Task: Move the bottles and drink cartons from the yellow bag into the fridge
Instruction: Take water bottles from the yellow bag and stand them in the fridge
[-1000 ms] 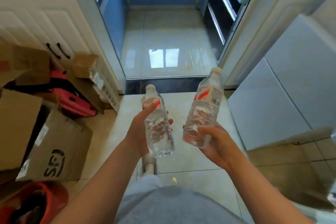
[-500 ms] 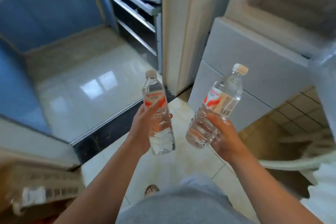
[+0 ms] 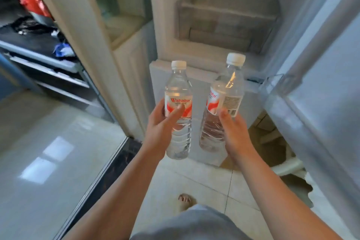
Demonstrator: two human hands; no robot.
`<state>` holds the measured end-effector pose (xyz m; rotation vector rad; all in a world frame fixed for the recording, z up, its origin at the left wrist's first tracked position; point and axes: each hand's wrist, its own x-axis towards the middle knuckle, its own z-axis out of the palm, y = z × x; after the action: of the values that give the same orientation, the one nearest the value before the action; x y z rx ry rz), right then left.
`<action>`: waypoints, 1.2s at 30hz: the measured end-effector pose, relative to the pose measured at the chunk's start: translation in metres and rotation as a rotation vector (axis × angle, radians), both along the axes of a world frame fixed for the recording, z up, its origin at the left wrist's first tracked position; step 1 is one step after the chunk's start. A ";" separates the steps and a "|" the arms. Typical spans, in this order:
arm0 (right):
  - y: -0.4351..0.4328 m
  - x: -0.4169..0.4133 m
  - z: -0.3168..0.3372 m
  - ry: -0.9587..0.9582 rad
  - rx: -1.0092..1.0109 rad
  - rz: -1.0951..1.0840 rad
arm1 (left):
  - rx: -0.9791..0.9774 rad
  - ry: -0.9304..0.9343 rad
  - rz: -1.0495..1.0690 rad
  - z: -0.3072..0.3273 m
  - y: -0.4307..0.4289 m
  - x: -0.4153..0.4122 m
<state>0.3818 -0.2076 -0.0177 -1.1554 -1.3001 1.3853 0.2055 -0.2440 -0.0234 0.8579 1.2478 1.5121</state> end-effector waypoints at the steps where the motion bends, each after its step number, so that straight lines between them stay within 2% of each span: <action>1: 0.018 -0.001 0.006 0.007 0.024 -0.018 | 0.043 0.034 -0.009 0.008 0.021 0.002; 9: 0.143 -0.017 0.061 0.110 0.224 -0.124 | 0.312 0.086 -0.094 0.080 0.168 0.010; 22: 0.311 -0.035 0.159 0.091 0.546 -0.320 | 0.598 0.120 -0.275 0.172 0.366 -0.004; 28: 0.370 -0.044 0.178 0.057 0.555 -0.327 | 0.590 0.097 -0.353 0.188 0.439 -0.014; 36: 0.426 -0.050 0.159 -0.005 0.458 -0.329 | 0.509 0.083 -0.330 0.166 0.491 -0.022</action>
<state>0.3317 0.2180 0.1416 -0.9974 -1.2765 0.7924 0.1837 0.2469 0.1427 1.3947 0.7286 1.5500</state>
